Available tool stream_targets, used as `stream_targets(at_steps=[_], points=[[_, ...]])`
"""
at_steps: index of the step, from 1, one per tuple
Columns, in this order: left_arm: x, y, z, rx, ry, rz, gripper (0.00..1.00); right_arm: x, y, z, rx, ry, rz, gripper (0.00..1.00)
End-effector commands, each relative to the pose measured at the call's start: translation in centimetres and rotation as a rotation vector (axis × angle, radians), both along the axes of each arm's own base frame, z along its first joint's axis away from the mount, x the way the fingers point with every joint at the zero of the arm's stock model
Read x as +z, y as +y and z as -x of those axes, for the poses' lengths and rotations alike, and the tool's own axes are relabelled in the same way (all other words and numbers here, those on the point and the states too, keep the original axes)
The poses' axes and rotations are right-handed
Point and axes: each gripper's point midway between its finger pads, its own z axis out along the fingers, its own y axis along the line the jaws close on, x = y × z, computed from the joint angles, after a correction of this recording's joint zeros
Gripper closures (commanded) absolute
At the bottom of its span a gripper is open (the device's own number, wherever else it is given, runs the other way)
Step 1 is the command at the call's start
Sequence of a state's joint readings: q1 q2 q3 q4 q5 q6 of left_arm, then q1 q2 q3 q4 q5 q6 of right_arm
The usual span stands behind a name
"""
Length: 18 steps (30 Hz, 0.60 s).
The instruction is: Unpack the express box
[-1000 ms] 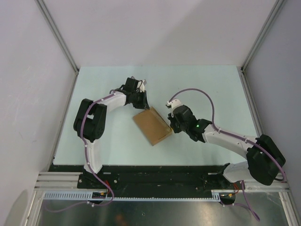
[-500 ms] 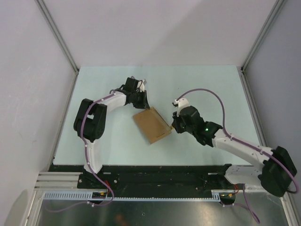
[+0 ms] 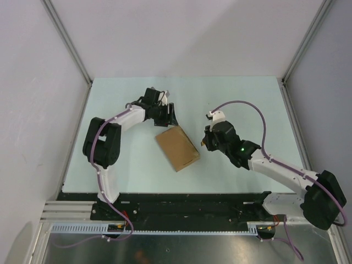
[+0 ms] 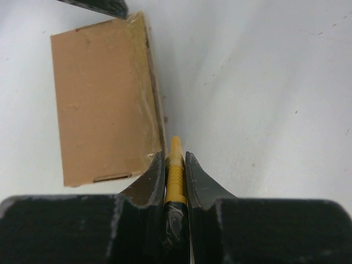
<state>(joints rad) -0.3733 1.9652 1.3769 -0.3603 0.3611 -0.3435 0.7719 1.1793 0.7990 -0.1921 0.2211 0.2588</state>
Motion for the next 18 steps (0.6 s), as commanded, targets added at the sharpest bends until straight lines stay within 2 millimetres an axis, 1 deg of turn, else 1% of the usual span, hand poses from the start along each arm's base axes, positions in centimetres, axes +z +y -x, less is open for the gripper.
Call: stream_targets(at_steps=[1,2,3,4,5,6,7,8,9,10,11,13,14,15,16,17,18], points=[[9.1,-0.4,-1.9,0.018,-0.154,0.129,0.27,2.2,0.9,-3.5,-0.071,-0.083,-0.088,1.00],[9.9,-0.2,-2.1,0.030,-0.169,0.135,0.25,2.0,0.8,-4.1,-0.080,-0.079,-0.094,1.00],[11.4,0.2,-2.1,0.039,-0.203,0.142,0.25,1.1,1.1,-4.7,-0.087,-0.061,-0.086,1.00],[12.0,0.5,-2.1,0.048,-0.216,0.139,0.24,0.9,1.2,-5.2,-0.092,-0.058,-0.087,1.00],[12.3,1.3,-2.2,0.082,-0.230,0.122,0.24,1.0,1.6,-5.8,-0.088,-0.065,-0.102,1.00],[12.8,2.2,-1.8,0.114,-0.246,0.105,0.24,-0.2,1.8,-6.2,-0.088,-0.043,-0.082,1.00],[12.6,3.0,-1.6,0.160,-0.239,0.092,0.23,-0.1,2.2,-6.7,-0.085,-0.045,-0.084,1.00],[10.9,4.8,-1.0,0.240,-0.211,0.022,0.23,-0.5,2.6,-6.9,-0.076,-0.034,-0.083,1.00],[10.2,5.8,-0.5,0.286,-0.194,-0.005,0.22,-1.5,2.8,-7.1,-0.074,-0.012,-0.063,1.00],[10.0,6.8,0.1,0.356,-0.168,-0.004,0.21,-1.6,3.1,-7.2,-0.067,-0.004,-0.063,1.00],[7.6,7.7,1.5,0.384,-0.111,-0.032,0.21,-1.9,3.5,-7.0,-0.049,0.012,-0.064,1.00],[6.1,8.0,2.8,0.410,-0.054,-0.025,0.21,-2.4,3.9,-6.7,-0.034,0.035,-0.063,1.00],[4.6,8.2,3.9,0.410,-0.009,-0.032,0.21,-3.1,4.0,-5.9,-0.015,0.072,-0.050,1.00],[4.2,7.5,4.6,0.384,0.025,-0.003,0.21,-3.2,4.1,-5.5,-0.002,0.086,-0.046,1.00],[3.7,7.1,5.1,0.384,0.057,0.014,0.21,-3.5,3.9,-4.9,0.007,0.109,-0.032,1.00],[3.0,6.9,5.7,0.383,0.092,0.023,0.21,-3.5,4.2,-4.2,0.036,0.129,-0.037,1.00],[2.8,6.3,6.2,0.364,0.123,0.051,0.21,-4.0,4.2,-3.4,0.053,0.160,-0.024,1.00]])
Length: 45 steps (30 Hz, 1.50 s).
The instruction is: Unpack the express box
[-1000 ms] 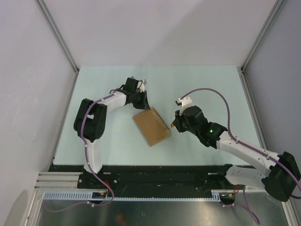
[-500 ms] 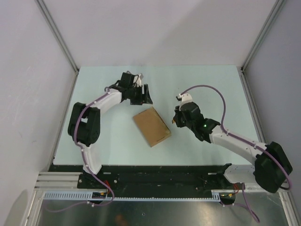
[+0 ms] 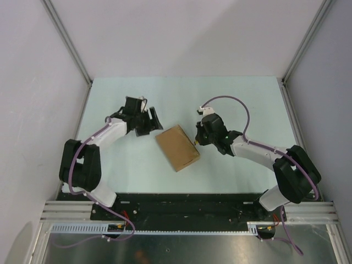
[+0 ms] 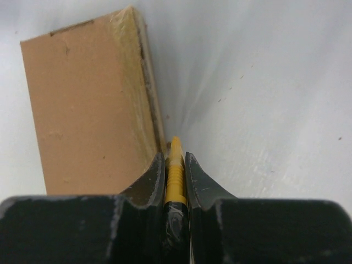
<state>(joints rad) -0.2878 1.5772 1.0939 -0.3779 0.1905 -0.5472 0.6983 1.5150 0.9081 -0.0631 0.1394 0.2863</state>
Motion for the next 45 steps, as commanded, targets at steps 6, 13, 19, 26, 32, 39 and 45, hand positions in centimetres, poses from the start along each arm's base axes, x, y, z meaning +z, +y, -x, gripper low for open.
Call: stream_targets(at_steps=[6,13,19,26,32,39,45], points=[[-3.8,-2.8,2.0,-0.023,0.220,0.141,0.21,0.9,2.7,4.6,0.163,0.131,-0.055,1.00],[-1.9,-7.4,-2.1,-0.206,0.197,0.323,0.30,2.1,4.9,5.8,0.221,0.076,-0.070,1.00],[-1.8,-9.6,-6.6,-0.326,0.111,0.348,0.30,2.9,7.9,5.1,0.270,-0.007,-0.128,1.00],[2.0,-5.3,-9.3,-0.161,-0.054,0.200,0.27,4.8,7.8,3.4,0.206,-0.071,-0.097,1.00],[4.5,2.6,-6.0,0.064,-0.156,0.031,0.25,9.0,6.3,4.0,0.214,-0.147,-0.121,1.00],[2.8,5.8,2.2,0.156,-0.079,-0.033,0.54,10.2,5.4,-1.7,0.124,-0.239,-0.134,1.00],[-1.8,5.1,9.8,0.050,0.148,-0.026,0.94,9.9,6.0,-6.5,0.069,-0.272,-0.128,1.00]])
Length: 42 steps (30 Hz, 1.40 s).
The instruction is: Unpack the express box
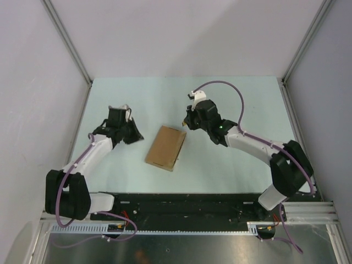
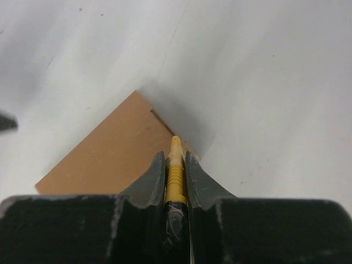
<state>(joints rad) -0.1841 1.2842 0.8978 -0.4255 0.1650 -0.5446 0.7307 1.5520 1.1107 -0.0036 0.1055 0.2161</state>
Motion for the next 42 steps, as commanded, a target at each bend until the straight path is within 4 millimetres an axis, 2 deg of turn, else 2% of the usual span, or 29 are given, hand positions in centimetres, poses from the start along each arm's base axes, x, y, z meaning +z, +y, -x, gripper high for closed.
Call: stream_targets(at_steps=[1,3,4,6,7,12,15,18,20,25,28,33,34,36,37,39,42], points=[[-4.3,-0.8,6.4,-0.099,0.238,0.000,0.97,0.7,1.0,-3.7,-0.036,-0.066,-0.009,1.00],[-5.9,-1.8,9.0,-0.160,0.326,-0.019,1.00,0.5,1.1,-4.7,-0.040,-0.063,-0.017,1.00],[-6.4,-2.0,9.7,-0.175,0.349,-0.034,1.00,-0.7,1.3,-4.9,-0.038,-0.044,-0.006,1.00],[-7.2,-2.5,11.1,-0.201,0.384,-0.052,1.00,-1.2,1.6,-5.4,-0.023,-0.029,-0.005,1.00],[-7.5,-2.6,11.6,-0.209,0.397,-0.052,1.00,-2.5,1.7,-5.6,-0.017,-0.007,0.014,1.00],[-9.2,-3.0,12.9,-0.229,0.494,-0.080,1.00,-4.9,1.3,-6.5,-0.025,0.057,0.053,1.00],[-9.5,-3.5,12.7,-0.246,0.507,-0.106,1.00,-5.7,1.0,-6.3,-0.010,0.072,0.074,1.00],[-9.6,-3.3,11.4,-0.216,0.495,-0.140,1.00,-6.6,0.6,-5.6,0.011,0.107,0.110,1.00],[-9.4,-3.3,9.9,-0.192,0.469,-0.159,1.00,-6.8,0.4,-5.2,0.023,0.124,0.124,1.00],[-7.0,-4.6,5.5,-0.140,0.368,-0.114,1.00,-6.8,0.3,-3.5,0.074,0.174,0.131,1.00],[-6.6,-4.8,3.8,-0.112,0.354,-0.103,1.00,-6.4,0.2,-2.4,0.086,0.195,0.142,1.00],[-7.5,-4.9,2.3,-0.061,0.384,-0.097,1.00,-6.1,-0.6,-0.4,0.082,0.222,0.174,1.00],[-7.2,-5.1,1.6,-0.060,0.372,-0.094,1.00,-6.0,-0.3,0.3,0.090,0.226,0.175,1.00],[-8.0,-5.5,0.8,-0.072,0.391,-0.098,1.00,-6.0,-0.5,1.7,0.096,0.245,0.189,1.00],[-7.6,-5.9,-0.1,-0.078,0.373,-0.093,1.00,-6.3,-0.4,2.6,0.109,0.262,0.202,1.00],[-8.3,-5.9,-1.1,-0.078,0.380,-0.105,1.00,-6.5,-1.2,3.2,0.076,0.267,0.224,1.00],[-7.5,-5.4,-3.3,-0.068,0.324,-0.118,1.00,-6.6,-1.6,4.5,0.072,0.279,0.233,1.00]])
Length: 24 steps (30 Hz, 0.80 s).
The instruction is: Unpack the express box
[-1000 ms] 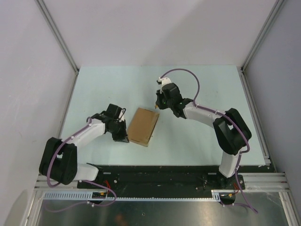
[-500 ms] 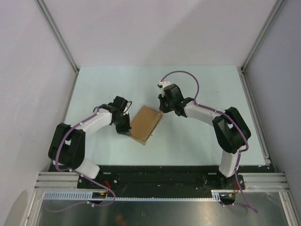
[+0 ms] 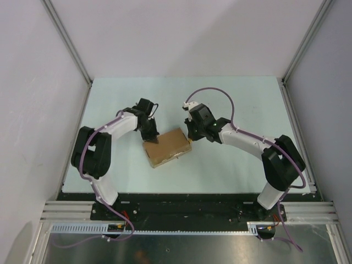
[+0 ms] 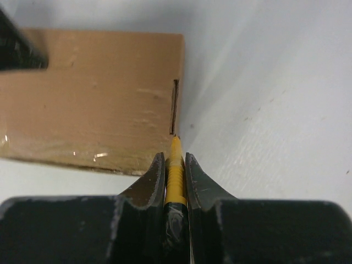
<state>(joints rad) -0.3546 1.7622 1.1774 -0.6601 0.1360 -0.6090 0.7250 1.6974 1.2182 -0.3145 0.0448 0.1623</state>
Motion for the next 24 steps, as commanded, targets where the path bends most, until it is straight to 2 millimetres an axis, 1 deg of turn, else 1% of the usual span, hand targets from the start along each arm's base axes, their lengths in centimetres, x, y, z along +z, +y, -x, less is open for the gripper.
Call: stream_targets(at_steps=[1,3,4,5,6,7,8,9,10,11,12,13,15,17,18,19,21,24], points=[[1.7,0.6,-4.8,0.032,-0.134,-0.013,0.99,0.4,-0.5,2.4,-0.008,0.026,0.006,1.00],[2.7,1.7,-5.4,0.061,-0.161,-0.005,0.93,0.1,-0.7,2.5,-0.013,0.027,0.016,1.00],[3.6,2.5,-5.2,0.078,-0.185,-0.011,0.87,0.1,-0.7,2.4,-0.017,0.026,0.015,1.00],[4.0,3.6,-5.0,0.102,-0.198,-0.026,0.66,0.1,-0.5,2.5,-0.015,0.026,0.010,1.00],[4.2,4.3,-4.7,0.115,-0.208,-0.038,0.58,0.1,-0.4,2.4,-0.015,0.027,0.005,1.00],[4.5,5.1,-3.6,0.124,-0.218,-0.051,0.53,0.3,-0.1,2.4,-0.010,0.022,-0.003,1.00],[4.4,6.2,-3.2,0.146,-0.221,-0.069,0.45,0.3,0.0,2.4,-0.009,0.018,-0.004,1.00],[3.2,6.8,-1.7,0.149,-0.188,-0.081,0.43,0.1,0.1,2.5,-0.007,0.021,-0.002,1.00],[3.2,7.1,-1.0,0.153,-0.185,-0.078,0.39,0.2,0.2,2.4,-0.006,0.017,-0.007,1.00],[3.4,7.4,-0.4,0.160,-0.191,-0.067,0.37,0.1,0.2,2.4,-0.005,0.019,-0.007,1.00],[2.5,7.6,0.8,0.158,-0.164,-0.072,0.35,0.1,0.3,2.5,-0.002,0.021,-0.010,1.00],[2.2,7.6,1.3,0.156,-0.152,-0.069,0.34,0.0,0.3,2.5,-0.002,0.022,-0.010,1.00],[1.5,6.9,2.3,0.150,-0.117,-0.032,0.32,0.0,0.5,2.7,0.005,0.024,-0.013,1.00],[1.0,5.9,1.9,0.126,-0.113,0.019,0.32,0.1,0.6,2.8,0.007,0.024,-0.015,1.00],[1.3,4.7,1.8,0.095,-0.114,0.083,0.32,0.2,0.6,2.8,0.006,0.024,-0.015,1.00],[1.6,4.0,0.9,0.078,-0.145,0.121,0.33,0.1,0.6,2.9,0.006,0.027,-0.013,1.00],[1.7,2.8,0.0,0.048,-0.157,0.174,0.35,0.3,0.5,2.9,-0.001,0.024,-0.011,1.00],[1.5,2.0,-1.1,0.018,-0.150,0.199,0.41,0.5,0.3,3.0,-0.015,0.021,-0.007,1.00]])
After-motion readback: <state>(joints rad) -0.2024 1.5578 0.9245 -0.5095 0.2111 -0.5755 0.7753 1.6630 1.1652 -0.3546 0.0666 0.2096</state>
